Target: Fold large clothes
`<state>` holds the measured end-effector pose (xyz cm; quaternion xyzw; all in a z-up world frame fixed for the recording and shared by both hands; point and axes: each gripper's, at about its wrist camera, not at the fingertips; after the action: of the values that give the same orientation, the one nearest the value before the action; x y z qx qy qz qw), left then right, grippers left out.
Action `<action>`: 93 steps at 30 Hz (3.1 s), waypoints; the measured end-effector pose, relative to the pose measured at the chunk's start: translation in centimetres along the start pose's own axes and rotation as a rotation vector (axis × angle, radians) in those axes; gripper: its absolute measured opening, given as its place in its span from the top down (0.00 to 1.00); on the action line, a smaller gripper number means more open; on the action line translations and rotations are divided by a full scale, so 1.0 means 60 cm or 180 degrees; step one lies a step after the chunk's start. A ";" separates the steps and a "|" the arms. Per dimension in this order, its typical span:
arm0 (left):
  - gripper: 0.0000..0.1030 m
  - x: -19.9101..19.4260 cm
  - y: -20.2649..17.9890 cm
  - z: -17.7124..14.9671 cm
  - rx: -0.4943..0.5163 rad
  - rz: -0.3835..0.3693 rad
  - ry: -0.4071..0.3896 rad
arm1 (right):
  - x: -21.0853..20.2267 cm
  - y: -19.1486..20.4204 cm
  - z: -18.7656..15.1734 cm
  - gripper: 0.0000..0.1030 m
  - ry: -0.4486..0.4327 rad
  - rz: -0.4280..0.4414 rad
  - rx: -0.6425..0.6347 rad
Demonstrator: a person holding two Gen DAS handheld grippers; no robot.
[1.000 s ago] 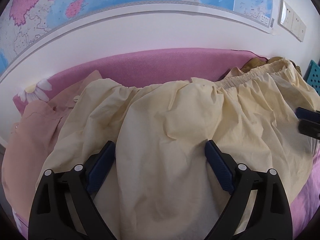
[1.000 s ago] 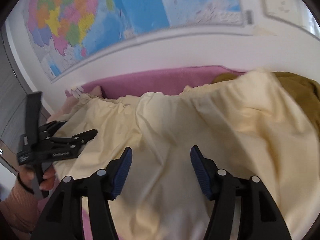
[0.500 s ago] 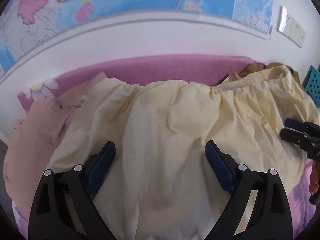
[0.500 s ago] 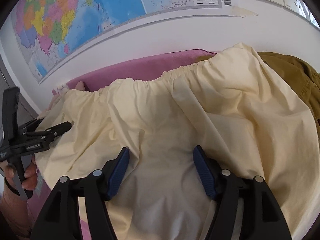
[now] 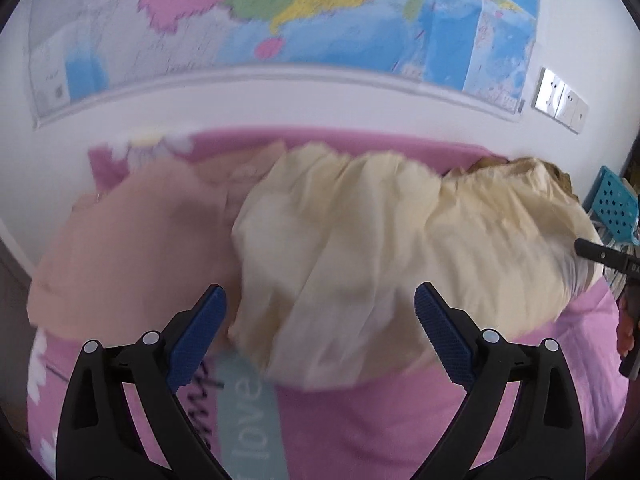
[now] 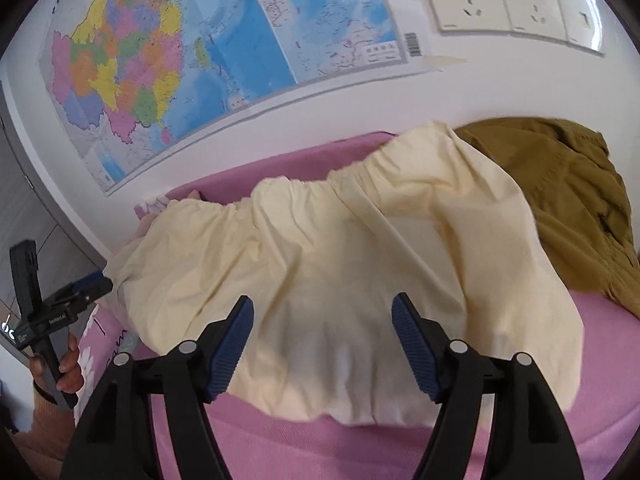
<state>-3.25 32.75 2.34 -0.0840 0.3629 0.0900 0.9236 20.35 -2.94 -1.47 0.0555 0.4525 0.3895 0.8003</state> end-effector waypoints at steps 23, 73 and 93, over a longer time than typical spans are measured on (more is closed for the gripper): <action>0.07 0.005 0.058 -0.097 -0.0642 -0.0661 0.0387 | -0.041 -0.121 -0.123 0.22 0.0109 0.0715 0.1282; 0.36 -0.099 -0.094 -0.081 0.0573 -0.0171 -0.0404 | -0.192 0.023 -0.187 0.36 0.0055 0.0046 -0.0033; 0.31 0.002 -0.057 -0.054 0.0351 0.0126 0.0151 | -0.047 -0.105 -0.021 0.96 0.0086 -0.0307 0.0298</action>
<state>-4.48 28.72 0.21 -0.0280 0.3907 0.0861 0.9161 22.20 -9.51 -3.07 0.0658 0.4831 0.3296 0.8085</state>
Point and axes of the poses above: each gripper's, at about its wrist camera, not at the fingertips, and x roughly the way its jaws point, y to its left, z to its top
